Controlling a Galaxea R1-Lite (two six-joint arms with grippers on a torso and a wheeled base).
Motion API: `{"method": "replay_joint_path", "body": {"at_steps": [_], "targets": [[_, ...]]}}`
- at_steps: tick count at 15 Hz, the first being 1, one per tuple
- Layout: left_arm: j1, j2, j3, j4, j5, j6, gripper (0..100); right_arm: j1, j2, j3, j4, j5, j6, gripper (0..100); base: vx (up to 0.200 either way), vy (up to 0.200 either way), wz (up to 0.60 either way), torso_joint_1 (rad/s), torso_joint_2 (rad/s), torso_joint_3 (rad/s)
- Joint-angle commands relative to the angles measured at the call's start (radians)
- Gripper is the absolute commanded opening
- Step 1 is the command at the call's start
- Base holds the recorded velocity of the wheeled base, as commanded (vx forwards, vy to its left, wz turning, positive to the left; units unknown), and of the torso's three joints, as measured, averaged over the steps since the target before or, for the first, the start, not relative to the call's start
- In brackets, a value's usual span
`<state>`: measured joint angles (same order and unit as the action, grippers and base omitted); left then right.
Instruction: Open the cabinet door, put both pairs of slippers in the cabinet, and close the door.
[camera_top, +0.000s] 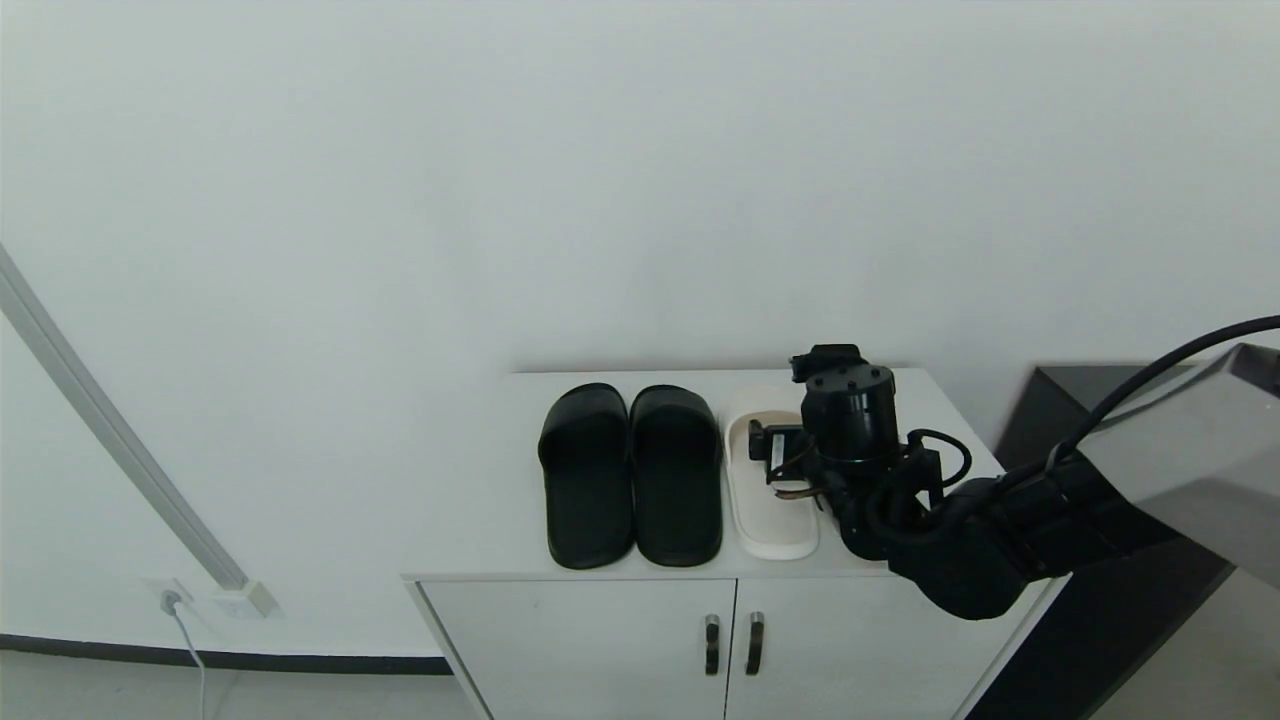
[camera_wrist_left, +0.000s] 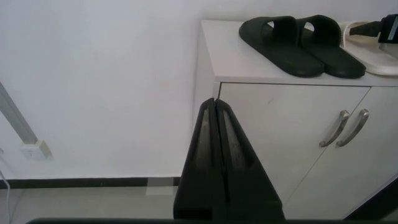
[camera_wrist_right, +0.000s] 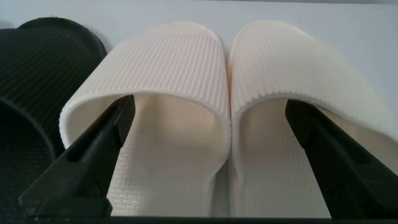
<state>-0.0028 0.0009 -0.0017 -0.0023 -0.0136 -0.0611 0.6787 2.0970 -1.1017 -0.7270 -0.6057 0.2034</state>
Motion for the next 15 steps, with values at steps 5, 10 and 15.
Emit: {"method": "replay_joint_path", "body": {"at_steps": [5, 10, 15], "targets": [[0.0, 0.001, 0.0, -0.001, 0.0, 0.0, 0, -0.033, 0.029, -0.012, -0.035, 0.029, -0.027, 100, 0.0, 0.0, 0.0, 0.0, 0.0, 0.0], [0.0, 0.001, 0.0, -0.001, 0.0, 0.0, 0, -0.038, 0.041, -0.02, -0.043, 0.057, -0.027, 0, 0.0, 0.0, 0.0, 0.0, 0.0, 0.0], [0.001, 0.001, 0.0, -0.001, 0.0, 0.0, 0, -0.041, 0.034, -0.015, -0.045, 0.047, -0.03, 0, 0.0, 0.0, 0.0, 0.0, 0.0, 0.0]]}}
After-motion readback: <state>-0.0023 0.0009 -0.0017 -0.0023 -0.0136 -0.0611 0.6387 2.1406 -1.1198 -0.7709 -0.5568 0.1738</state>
